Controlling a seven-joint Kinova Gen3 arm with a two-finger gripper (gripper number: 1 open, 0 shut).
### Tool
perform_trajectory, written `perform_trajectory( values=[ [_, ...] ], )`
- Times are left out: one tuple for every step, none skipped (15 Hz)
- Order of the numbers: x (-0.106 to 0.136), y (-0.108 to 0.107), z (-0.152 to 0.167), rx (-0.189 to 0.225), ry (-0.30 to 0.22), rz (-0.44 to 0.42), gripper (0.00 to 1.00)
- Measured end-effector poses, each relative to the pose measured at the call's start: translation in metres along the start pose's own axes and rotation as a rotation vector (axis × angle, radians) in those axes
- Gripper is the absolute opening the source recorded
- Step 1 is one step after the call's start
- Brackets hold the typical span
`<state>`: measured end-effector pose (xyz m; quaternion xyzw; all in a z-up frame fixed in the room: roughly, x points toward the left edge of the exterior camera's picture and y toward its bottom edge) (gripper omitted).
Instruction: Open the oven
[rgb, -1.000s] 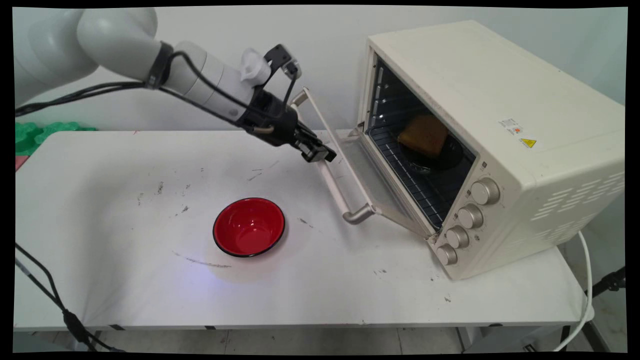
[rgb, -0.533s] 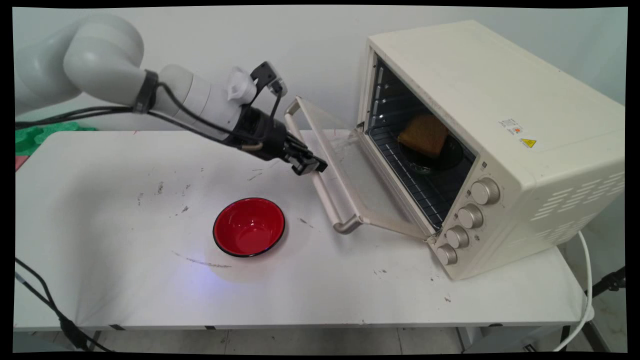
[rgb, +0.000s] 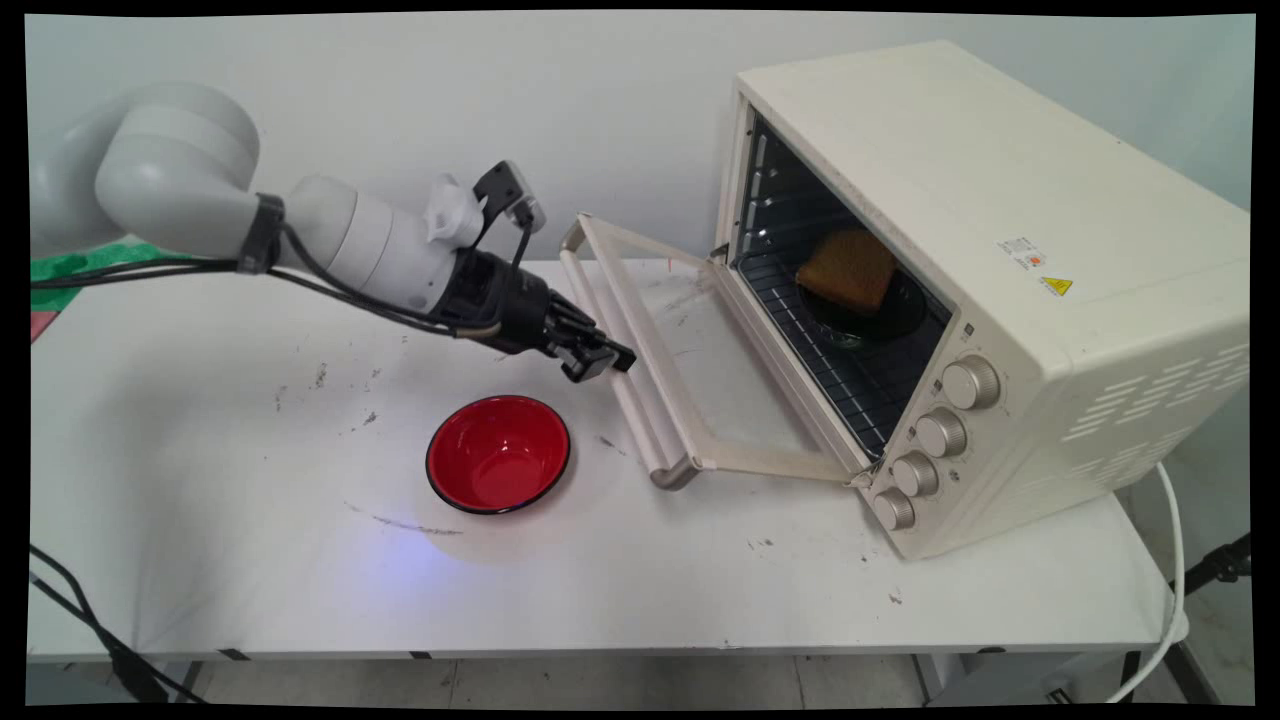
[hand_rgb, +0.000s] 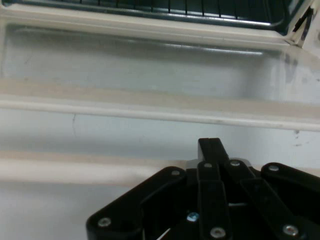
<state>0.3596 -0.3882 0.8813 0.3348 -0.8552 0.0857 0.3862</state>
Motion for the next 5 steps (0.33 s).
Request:
perform_trajectory(
  values=[
    [-0.004,0.000,-0.001,0.000,0.000,0.000,0.00],
    [-0.009,0.001,-0.002,-0.001,0.000,0.000,0.00],
    [-0.012,0.001,-0.002,-0.001,0.000,0.001,0.00],
    [-0.015,0.002,-0.003,-0.002,0.000,0.001,0.00],
    [-0.019,0.002,-0.004,-0.003,0.000,0.001,0.00]
  ],
)
